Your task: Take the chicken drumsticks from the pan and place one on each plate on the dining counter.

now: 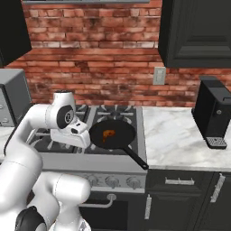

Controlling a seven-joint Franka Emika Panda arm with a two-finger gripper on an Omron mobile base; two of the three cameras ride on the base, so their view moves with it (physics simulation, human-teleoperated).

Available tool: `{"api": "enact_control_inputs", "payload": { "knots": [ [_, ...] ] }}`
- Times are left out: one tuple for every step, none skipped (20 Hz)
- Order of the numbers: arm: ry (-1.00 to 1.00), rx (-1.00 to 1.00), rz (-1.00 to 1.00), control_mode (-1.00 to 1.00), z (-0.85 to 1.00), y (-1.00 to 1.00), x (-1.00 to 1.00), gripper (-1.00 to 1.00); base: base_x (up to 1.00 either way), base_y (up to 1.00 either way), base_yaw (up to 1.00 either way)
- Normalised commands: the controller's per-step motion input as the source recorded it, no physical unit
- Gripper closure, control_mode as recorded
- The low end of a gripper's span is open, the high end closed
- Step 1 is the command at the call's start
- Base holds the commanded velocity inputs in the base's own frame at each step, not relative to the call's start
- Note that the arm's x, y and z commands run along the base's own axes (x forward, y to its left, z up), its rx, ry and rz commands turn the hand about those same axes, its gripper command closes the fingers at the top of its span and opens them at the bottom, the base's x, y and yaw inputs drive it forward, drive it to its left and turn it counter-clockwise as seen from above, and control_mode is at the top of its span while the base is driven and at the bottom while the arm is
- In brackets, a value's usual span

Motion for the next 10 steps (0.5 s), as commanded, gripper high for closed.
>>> {"api": "enact_control_inputs", "payload": {
  "knots": [
    [0.0, 0.0, 0.0, 1.0, 0.0, 0.0, 0.0, -1.0, 0.0, 0.0, 0.0],
    [0.0, 0.0, 0.0, 1.0, 0.0, 0.0, 0.0, -1.0, 0.0, -0.06, 0.0],
    [0.0, 0.0, 0.0, 1.0, 0.0, 0.0, 0.0, -1.0, 0.0, -0.08, 0.0],
    [0.0, 0.0, 0.0, 1.0, 0.0, 0.0, 0.0, -1.0, 0.0, -0.12, 0.0],
    [0.0, 0.0, 0.0, 1.0, 0.0, 0.0, 0.0, -1.0, 0.0, -0.15, 0.0],
    [0.0, 0.0, 0.0, 1.0, 0.0, 0.0, 0.0, -1.0, 0.0, -0.19, 0.0],
    [0.0, 0.0, 0.0, 1.0, 0.0, 0.0, 0.0, -1.0, 0.0, -0.22, 0.0],
    [0.0, 0.0, 0.0, 1.0, 0.0, 0.0, 0.0, -1.0, 0.08, -0.26, 0.0],
    [0.0, 0.0, 0.0, 1.0, 0.0, 0.0, 0.0, -1.0, 0.27, -0.36, 0.0],
    [0.0, 0.06, 0.0, -1.0, 0.0, -0.4, 0.41, -1.0, 0.0, 0.0, 0.0]
  ]
}}
